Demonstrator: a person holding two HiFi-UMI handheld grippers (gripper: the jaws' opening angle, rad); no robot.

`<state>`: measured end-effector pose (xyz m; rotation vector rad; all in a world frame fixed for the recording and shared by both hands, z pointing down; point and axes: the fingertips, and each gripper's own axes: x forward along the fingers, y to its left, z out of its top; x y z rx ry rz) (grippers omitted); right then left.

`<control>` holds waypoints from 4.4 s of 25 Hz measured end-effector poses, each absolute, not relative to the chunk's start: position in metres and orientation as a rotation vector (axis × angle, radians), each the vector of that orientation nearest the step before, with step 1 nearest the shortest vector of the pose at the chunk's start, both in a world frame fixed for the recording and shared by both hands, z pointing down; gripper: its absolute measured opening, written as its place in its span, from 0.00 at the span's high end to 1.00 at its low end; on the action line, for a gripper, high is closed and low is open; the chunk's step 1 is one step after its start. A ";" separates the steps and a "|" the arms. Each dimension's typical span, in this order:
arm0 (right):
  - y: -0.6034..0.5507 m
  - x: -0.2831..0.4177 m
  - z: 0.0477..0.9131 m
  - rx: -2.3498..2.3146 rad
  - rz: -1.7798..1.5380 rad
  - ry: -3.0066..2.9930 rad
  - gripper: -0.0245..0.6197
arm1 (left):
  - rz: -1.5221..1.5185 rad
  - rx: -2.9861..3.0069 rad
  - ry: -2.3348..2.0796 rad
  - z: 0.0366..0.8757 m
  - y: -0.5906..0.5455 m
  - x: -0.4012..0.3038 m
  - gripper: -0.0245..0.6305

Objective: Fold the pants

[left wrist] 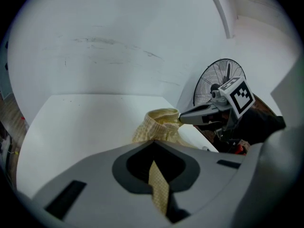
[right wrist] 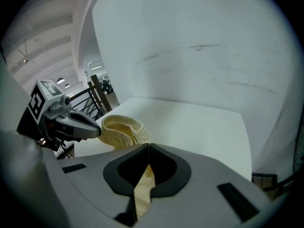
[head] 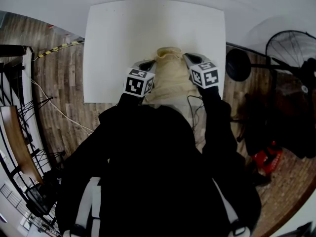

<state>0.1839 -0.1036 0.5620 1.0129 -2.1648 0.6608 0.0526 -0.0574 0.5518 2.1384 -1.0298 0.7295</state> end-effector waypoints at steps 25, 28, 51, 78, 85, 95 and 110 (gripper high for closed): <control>0.000 0.209 0.585 1.051 0.765 -2.107 0.95 | 0.898 2.141 -0.699 0.568 0.049 0.085 0.95; 0.010 0.210 0.592 1.046 0.771 -2.090 0.95 | 0.922 2.131 -0.679 0.574 0.057 0.084 0.95; 0.048 0.200 0.593 0.973 0.903 -2.120 0.85 | 0.926 2.124 -0.666 0.581 0.077 0.070 0.93; -0.019 0.158 0.478 1.230 0.735 -2.371 0.91 | 0.675 2.252 -0.931 0.504 -0.009 0.057 0.95; -0.044 0.144 0.431 1.358 0.583 -2.473 0.95 | 0.515 2.356 -1.054 0.452 -0.043 0.048 0.96; -0.062 0.131 0.376 1.528 0.486 -2.567 0.95 | 0.314 2.468 -1.194 0.392 -0.071 0.031 0.96; -0.065 0.128 0.346 1.636 0.389 -2.617 0.95 | 0.112 2.547 -1.371 0.345 -0.074 0.015 0.96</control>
